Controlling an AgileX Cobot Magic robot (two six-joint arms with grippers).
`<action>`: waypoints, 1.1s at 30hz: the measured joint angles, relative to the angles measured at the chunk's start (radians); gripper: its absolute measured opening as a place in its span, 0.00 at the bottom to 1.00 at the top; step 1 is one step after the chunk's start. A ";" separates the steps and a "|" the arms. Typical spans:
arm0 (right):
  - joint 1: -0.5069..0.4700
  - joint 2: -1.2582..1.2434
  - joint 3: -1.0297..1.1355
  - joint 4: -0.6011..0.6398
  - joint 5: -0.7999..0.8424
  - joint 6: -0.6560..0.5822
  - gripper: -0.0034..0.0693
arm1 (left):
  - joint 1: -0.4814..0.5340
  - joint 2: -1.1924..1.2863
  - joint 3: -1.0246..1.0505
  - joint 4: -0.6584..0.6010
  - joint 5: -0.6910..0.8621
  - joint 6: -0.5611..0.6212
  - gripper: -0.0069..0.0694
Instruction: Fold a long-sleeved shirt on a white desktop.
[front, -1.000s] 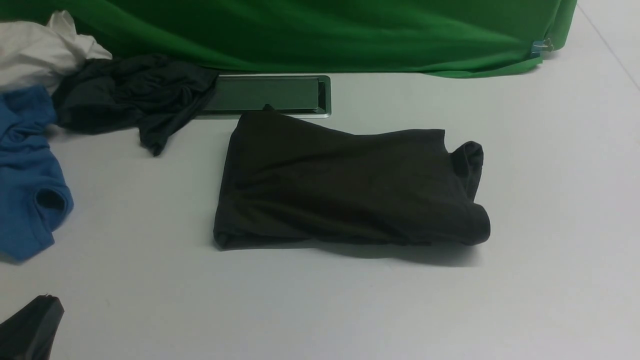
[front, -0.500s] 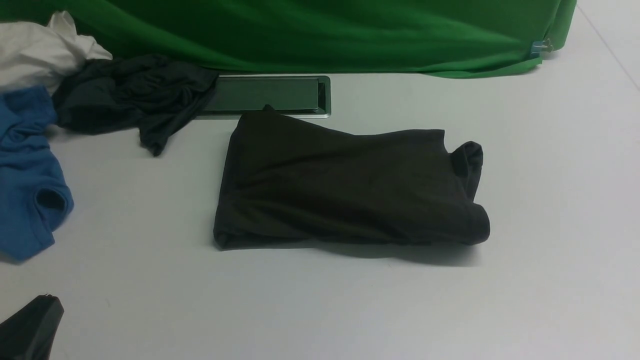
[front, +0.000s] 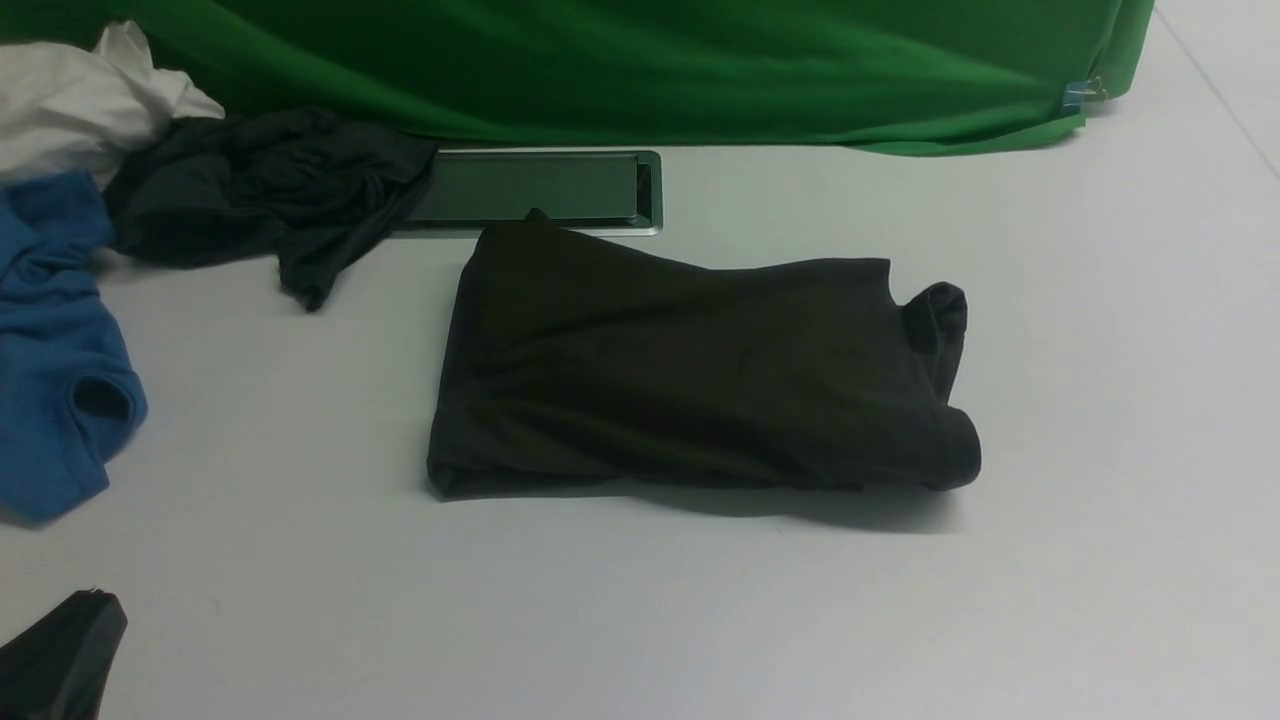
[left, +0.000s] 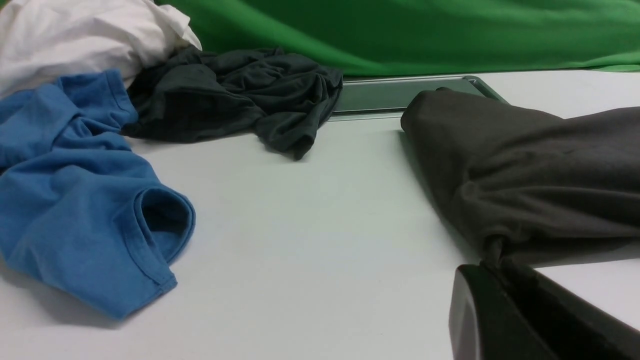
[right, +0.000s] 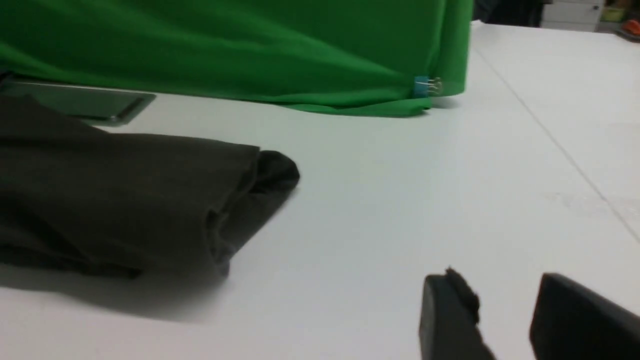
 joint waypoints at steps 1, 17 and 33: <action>0.001 0.000 0.000 0.000 0.000 0.000 0.38 | 0.000 0.000 0.000 0.000 0.000 0.000 0.12; 0.001 0.000 0.000 0.000 0.000 0.000 0.38 | 0.000 0.000 0.000 0.000 0.000 0.001 0.12; 0.001 0.000 0.000 0.000 -0.001 0.000 0.38 | 0.068 0.000 0.000 0.004 -0.003 0.002 0.12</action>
